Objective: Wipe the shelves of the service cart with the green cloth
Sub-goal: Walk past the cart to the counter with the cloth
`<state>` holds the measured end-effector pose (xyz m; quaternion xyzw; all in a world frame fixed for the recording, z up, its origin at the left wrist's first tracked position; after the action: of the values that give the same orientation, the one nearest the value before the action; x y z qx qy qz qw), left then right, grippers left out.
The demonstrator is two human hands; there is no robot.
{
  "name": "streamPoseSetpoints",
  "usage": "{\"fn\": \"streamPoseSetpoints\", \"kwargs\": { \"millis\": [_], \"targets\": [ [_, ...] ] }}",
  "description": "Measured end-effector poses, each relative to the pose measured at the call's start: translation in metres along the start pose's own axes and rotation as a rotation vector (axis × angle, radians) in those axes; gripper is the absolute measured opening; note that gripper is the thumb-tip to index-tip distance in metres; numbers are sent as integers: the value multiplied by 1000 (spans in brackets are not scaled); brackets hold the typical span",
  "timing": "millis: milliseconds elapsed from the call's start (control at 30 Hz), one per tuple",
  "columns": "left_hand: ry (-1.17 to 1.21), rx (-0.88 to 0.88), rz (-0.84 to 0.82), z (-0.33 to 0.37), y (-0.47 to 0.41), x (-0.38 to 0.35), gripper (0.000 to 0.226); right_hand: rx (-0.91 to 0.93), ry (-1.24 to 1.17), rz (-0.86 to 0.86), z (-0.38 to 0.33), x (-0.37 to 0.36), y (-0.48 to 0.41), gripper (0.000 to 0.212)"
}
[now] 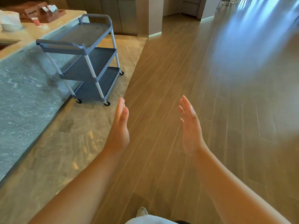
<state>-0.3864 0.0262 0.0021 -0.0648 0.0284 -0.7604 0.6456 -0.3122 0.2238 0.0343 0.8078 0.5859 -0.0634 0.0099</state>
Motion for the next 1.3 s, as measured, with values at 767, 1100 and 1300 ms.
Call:
{"fn": "streamPoseSetpoints", "kwargs": {
  "millis": [767, 1100, 1300],
  "targets": [
    [21, 36, 57, -34, -307, -96, 97, -30, -26, -87, 30, 48, -328, 60],
    [22, 18, 66, -52, -426, -110, 95, -60, -30, -121, 47, 45, -456, 60],
    [51, 12, 66, -76, -519, -97, 96, -50, 2, -109, 57, 21, -547, 56]
  ]
}}
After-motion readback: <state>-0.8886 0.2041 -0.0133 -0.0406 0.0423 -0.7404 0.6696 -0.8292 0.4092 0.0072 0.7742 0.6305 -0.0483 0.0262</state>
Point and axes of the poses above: each hand's wrist, its own y-axis away from the middle knuckle, its own x-axis out of the back of the hand, z = x × y, the point moved 5 cm from there along -y, towards the middle knuckle, and after that the axes turned 1 degree about y, right-handed, at the moved point
